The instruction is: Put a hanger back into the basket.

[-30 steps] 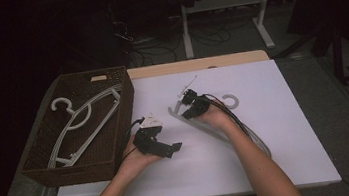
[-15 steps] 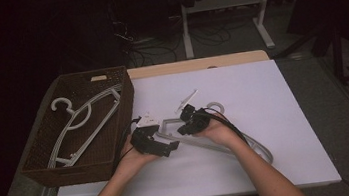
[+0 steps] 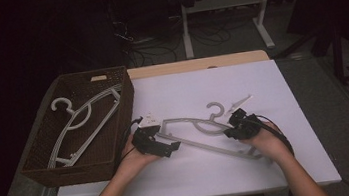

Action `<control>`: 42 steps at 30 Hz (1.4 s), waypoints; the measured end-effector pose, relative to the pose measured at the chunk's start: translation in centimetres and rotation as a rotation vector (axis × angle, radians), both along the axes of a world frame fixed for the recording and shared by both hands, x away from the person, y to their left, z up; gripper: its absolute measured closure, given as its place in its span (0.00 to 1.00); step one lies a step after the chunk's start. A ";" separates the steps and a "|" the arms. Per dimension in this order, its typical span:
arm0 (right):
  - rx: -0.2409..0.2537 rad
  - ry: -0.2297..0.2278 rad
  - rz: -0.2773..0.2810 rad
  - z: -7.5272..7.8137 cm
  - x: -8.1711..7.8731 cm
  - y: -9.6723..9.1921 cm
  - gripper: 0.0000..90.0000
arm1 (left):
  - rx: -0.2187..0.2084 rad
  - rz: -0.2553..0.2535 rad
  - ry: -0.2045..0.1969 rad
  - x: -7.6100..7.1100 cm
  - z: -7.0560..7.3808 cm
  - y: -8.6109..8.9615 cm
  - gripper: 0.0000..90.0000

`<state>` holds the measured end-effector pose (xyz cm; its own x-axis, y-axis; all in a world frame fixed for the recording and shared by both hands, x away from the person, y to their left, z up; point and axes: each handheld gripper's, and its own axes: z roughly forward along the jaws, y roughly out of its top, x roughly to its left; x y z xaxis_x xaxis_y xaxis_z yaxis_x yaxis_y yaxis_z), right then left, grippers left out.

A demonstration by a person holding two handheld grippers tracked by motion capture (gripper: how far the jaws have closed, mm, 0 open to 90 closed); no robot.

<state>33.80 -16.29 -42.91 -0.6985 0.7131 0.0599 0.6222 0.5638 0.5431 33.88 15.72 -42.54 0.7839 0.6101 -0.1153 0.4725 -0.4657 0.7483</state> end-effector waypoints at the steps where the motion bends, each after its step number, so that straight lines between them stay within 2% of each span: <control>1: -0.004 0.006 -0.013 -0.2 -0.3 -0.5 0.99 | -0.001 0.002 0.001 0.0 0.0 0.0 0.01; 9: -0.027 0.023 -0.059 -0.9 -1.7 -3.0 0.99 | 0.000 0.007 0.002 0.0 -0.1 0.0 0.01; 14: -0.053 0.018 -0.075 -1.1 -1.5 -3.2 0.99 | 0.002 0.005 0.001 0.0 -0.1 0.0 0.01; 16: -0.081 0.007 -0.079 -1.2 -1.1 -3.1 0.99 | 0.002 0.006 0.002 0.0 -0.1 0.0 0.01; 20: -0.114 -0.014 -0.086 -1.2 0.2 -3.0 0.99 | 0.000 0.006 0.001 0.0 0.0 0.0 0.01; 24: -0.140 -0.024 -0.113 -1.2 2.2 -3.1 0.99 | 0.001 0.006 0.003 0.0 -0.1 -0.1 0.01; 31: -0.139 -0.035 -0.177 -1.3 6.1 -3.6 0.99 | -0.001 0.007 0.004 0.0 -0.1 0.0 0.01; 35: -0.143 -0.044 -0.199 -1.4 7.7 -3.5 0.99 | 0.000 0.004 0.006 0.0 -0.1 -0.1 0.01; 38: -0.132 -0.046 -0.210 -1.4 8.1 -3.4 0.99 | 0.000 0.003 0.006 0.0 -0.1 -0.1 0.01; 42: -0.064 -0.057 -0.210 -0.7 7.4 -3.4 0.99 | -0.001 0.006 0.008 0.0 -0.2 0.0 0.01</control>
